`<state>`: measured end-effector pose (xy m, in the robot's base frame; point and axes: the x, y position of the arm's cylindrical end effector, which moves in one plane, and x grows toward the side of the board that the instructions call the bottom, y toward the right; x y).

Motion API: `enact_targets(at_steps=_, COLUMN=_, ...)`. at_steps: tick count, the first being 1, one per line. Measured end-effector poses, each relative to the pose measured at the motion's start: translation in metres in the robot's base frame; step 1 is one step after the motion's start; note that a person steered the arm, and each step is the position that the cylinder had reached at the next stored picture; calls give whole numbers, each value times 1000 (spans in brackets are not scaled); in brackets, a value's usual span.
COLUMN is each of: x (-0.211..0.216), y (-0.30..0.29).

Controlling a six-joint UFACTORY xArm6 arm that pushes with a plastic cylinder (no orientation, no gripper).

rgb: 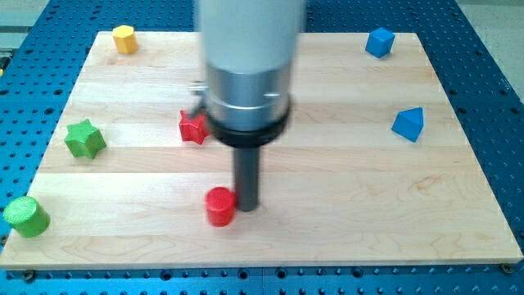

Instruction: Push the red star diagonally bottom right to the yellow hexagon

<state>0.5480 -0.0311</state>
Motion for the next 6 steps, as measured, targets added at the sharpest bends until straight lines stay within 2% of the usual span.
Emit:
enact_targets(at_steps=1, x=-53, y=-59)
enact_targets(at_steps=2, x=-113, y=-75)
enact_targets(at_steps=3, x=-154, y=-13)
enact_targets(at_steps=4, x=-184, y=-21)
enact_targets(at_steps=5, x=-239, y=-78)
enact_targets(at_steps=6, x=-268, y=-141)
